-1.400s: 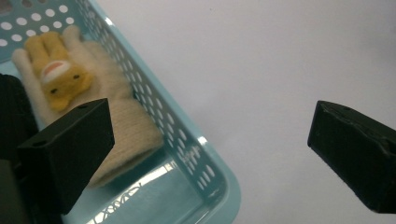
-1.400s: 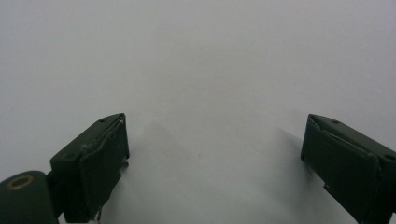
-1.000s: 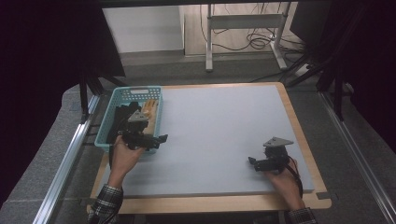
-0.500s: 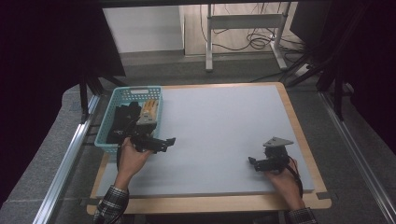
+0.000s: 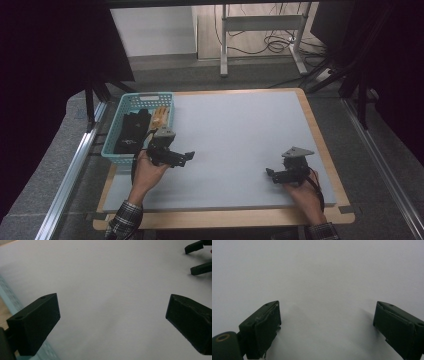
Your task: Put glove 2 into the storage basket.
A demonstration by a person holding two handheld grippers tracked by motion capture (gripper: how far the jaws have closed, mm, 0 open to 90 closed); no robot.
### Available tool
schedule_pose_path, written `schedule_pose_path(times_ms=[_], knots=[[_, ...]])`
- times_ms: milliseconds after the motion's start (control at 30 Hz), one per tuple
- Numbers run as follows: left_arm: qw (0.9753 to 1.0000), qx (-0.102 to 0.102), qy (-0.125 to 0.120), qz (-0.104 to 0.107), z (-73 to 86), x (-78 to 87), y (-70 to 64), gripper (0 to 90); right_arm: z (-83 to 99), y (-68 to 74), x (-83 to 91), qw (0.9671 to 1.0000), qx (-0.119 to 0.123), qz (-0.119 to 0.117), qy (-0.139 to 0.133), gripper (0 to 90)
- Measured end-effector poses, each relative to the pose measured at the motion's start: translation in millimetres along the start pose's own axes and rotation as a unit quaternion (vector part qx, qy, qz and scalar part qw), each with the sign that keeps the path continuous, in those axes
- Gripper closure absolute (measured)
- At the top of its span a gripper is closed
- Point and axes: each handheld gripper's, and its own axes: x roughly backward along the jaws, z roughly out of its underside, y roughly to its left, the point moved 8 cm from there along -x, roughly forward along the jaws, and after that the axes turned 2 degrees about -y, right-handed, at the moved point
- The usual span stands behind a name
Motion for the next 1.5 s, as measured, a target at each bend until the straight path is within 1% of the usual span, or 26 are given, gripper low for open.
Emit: schedule_pose_path(times_ms=[33, 133, 267, 500, 567, 667, 700, 800, 900, 1133, 1500], knots=[[1.0000, -0.001, -0.002, 0.004, -0.6, -1.4, -2.6, 0.0, 0.0, 0.0, 0.0, 1.0000, 0.000, 0.000, 0.000, 7.4], [1.0000, -0.002, -0.003, 0.006, -1.1, -2.8, -5.1, 0.0, 0.0, 0.0, 0.0, 1.0000, 0.000, 0.000, 0.000, 7.3], [0.9998, -0.008, -0.006, 0.016, -2.4, -6.7, -12.1, 0.0, 0.0, 0.0, 0.0, 1.0000, 0.000, 0.000, 0.000, 7.3], [0.9995, -0.013, -0.009, 0.026, -3.2, -11.5, -20.6, 0.0, 0.0, 0.0, 0.0, 1.0000, 0.000, 0.000, 0.000, 7.3], [0.9992, -0.014, -0.012, 0.034, -3.6, -13.9, -25.7, 0.0, 0.0, 0.0, 0.0, 1.0000, 0.000, 0.000, 0.000, 7.4], [0.9991, -0.016, -0.014, 0.037, -3.4, -15.8, -29.0, 0.0, 0.0, 0.0, 0.0, 1.0000, 0.000, 0.000, 0.000, 7.3], [0.9988, -0.018, -0.014, 0.042, -2.9, -17.6, -32.8, 0.0, 0.0, 0.0, 0.0, 1.0000, 0.000, 0.000, 0.000, 7.3], [0.9986, -0.019, -0.016, 0.046, -2.3, -19.2, -36.3, 0.0, 0.0, 0.0, 0.0, 1.0000, 0.000, 0.000, 0.000, 7.3], [0.9981, -0.023, -0.018, 0.054, -1.2, -21.9, -43.1, 0.0, 0.0, 0.0, 0.1, 1.0000, 0.000, 0.000, 0.000, 7.4], [0.9976, -0.031, -0.018, 0.059, 2.4, -26.5, -51.5, 0.0, 0.0, 0.2, 0.1, 1.0000, -0.001, 0.000, 0.000, 7.4], [0.9971, -0.031, -0.020, 0.067, 8.9, -31.3, -59.7, 0.0, 0.0, 0.0, 0.0, 1.0000, 0.000, 0.000, 0.000, 7.4]])
